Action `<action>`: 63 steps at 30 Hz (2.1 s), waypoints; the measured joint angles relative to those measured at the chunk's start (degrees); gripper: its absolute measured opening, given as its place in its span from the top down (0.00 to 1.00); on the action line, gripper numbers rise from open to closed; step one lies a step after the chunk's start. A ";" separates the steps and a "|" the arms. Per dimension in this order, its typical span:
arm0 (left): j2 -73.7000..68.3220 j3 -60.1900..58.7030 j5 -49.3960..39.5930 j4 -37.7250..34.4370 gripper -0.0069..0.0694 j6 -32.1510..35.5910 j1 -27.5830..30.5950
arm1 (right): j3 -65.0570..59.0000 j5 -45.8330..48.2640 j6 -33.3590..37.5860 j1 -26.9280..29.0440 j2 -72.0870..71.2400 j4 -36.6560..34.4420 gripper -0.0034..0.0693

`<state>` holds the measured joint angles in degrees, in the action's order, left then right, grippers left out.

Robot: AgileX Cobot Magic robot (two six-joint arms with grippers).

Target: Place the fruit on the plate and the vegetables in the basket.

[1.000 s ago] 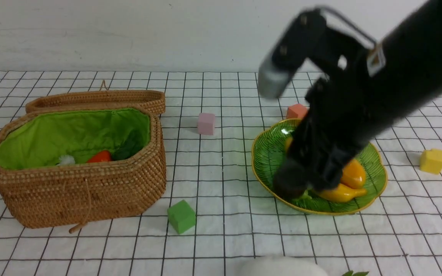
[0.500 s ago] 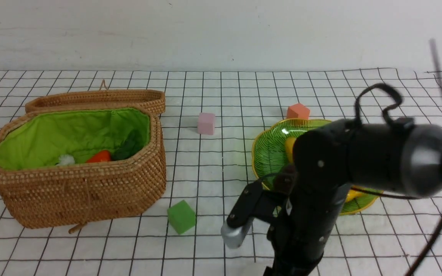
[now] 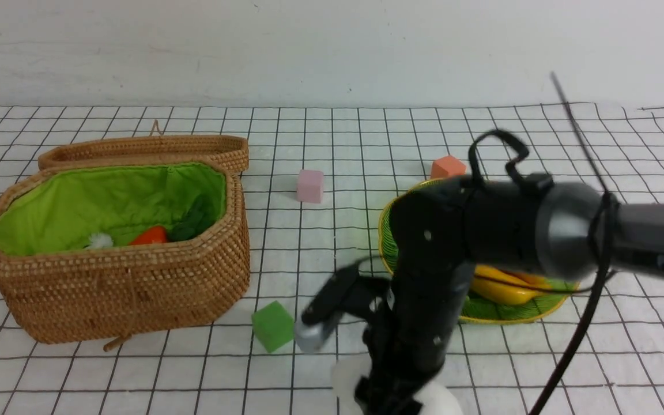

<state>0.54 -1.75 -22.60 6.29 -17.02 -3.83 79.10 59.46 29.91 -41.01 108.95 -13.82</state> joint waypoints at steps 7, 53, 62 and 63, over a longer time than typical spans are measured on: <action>0.00 0.00 0.00 0.00 0.60 0.00 0.00 | 29.98 -5.30 3.75 -0.29 -1.09 -13.09 0.23; 0.00 0.00 0.00 0.00 0.60 0.00 0.00 | 20.69 12.68 -28.05 21.42 -25.92 6.54 0.96; 0.00 0.00 0.00 0.00 0.60 0.00 0.00 | -1.41 12.90 -28.29 21.67 -35.32 5.63 0.96; 0.00 0.00 0.00 0.00 0.60 0.00 0.00 | -2.25 12.84 -28.29 21.67 -35.51 5.58 0.96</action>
<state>0.54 -1.75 -22.60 6.29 -17.02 -3.83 76.86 72.30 1.62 -19.34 73.44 -8.24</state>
